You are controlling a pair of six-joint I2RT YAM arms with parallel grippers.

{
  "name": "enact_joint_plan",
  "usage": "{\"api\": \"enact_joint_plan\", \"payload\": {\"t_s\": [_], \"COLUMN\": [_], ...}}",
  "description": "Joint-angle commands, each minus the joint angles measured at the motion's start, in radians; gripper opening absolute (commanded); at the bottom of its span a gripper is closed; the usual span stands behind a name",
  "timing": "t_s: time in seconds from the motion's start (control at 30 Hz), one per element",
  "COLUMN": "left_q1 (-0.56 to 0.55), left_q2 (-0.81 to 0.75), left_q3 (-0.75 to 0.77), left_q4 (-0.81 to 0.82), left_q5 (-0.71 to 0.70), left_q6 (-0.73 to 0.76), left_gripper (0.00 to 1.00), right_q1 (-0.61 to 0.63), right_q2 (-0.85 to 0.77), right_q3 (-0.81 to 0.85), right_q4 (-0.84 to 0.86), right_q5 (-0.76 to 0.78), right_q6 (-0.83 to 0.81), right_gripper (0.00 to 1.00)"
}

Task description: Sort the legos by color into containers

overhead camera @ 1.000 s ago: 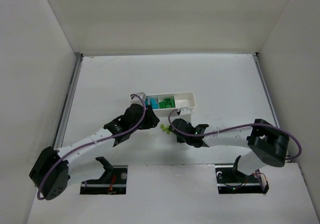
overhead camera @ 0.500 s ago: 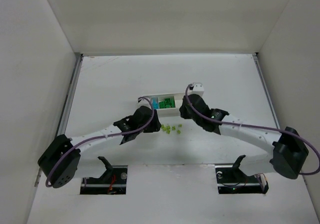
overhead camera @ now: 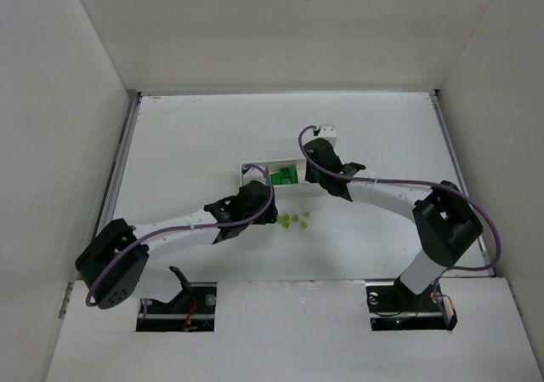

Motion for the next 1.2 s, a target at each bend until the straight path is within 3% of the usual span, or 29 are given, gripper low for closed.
{"api": "enact_joint_plan", "payload": {"t_s": [0.0, 0.3, 0.7, 1.17], "left_q1": [-0.015, -0.029, -0.061, -0.089], "left_q2": [0.026, 0.122, 0.244, 0.291], "left_q3": [0.054, 0.116, 0.188, 0.205], "left_q4": [0.020, 0.016, -0.029, -0.104], "left_q5": [-0.057, -0.098, -0.173, -0.242], "left_q6": [0.030, 0.044, 0.038, -0.022], "left_gripper": [0.43, 0.42, 0.39, 0.36], "right_q1": [-0.011, -0.021, 0.020, 0.077], "right_q2": [0.007, -0.062, -0.327, -0.383], "right_q3": [0.059, 0.010, -0.203, -0.305], "right_q4": [0.054, 0.080, 0.131, 0.167], "right_q5": [0.031, 0.014, -0.002, -0.027], "right_q6": [-0.028, -0.011, 0.028, 0.061], "right_gripper": [0.23, 0.46, 0.47, 0.46]}}
